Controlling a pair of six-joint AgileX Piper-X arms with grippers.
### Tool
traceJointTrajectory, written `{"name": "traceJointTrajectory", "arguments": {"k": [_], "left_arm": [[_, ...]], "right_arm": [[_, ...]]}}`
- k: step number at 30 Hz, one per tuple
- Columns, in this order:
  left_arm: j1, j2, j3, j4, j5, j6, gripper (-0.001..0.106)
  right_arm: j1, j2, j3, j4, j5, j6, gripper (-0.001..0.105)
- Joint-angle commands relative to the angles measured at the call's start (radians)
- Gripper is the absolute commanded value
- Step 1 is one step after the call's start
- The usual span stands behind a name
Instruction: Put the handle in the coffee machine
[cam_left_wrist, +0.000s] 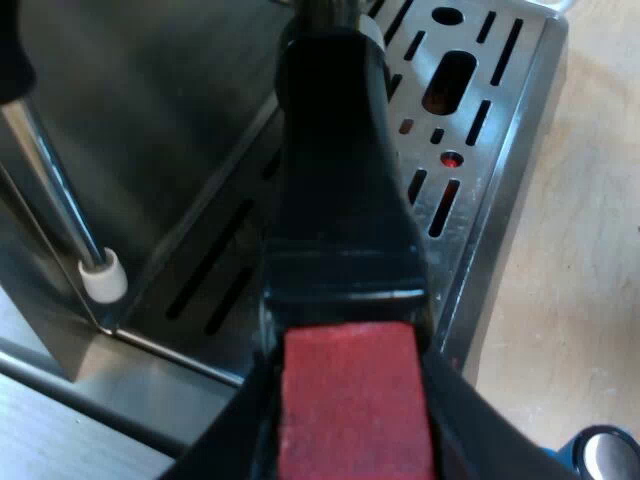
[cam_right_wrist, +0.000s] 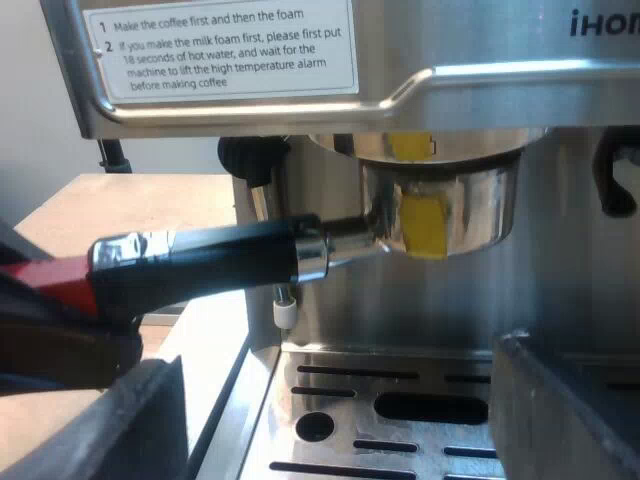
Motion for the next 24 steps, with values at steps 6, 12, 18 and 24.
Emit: {"name": "traceJointTrajectory", "arguments": {"k": [6, 12, 18, 24], "left_arm": [[0.001, -0.013, -0.020, 0.011, 0.052, 0.003, 0.000], [0.001, -0.013, -0.020, 0.088, 0.050, 0.088, 0.000], [0.001, -0.013, -0.025, 0.084, 0.040, 0.087, 0.000], [0.038, -0.013, -0.026, 0.082, 0.039, 0.087, 0.000]], "right_arm": [[-0.006, -0.005, -0.003, -0.008, 0.006, -0.016, 0.064], [-0.006, -0.005, -0.003, -0.008, 0.006, -0.030, 0.064], [-0.006, -0.005, -0.003, -0.008, 0.006, -0.034, 0.064], [-0.006, -0.005, -0.003, -0.008, 0.006, -0.034, 0.064]]}}
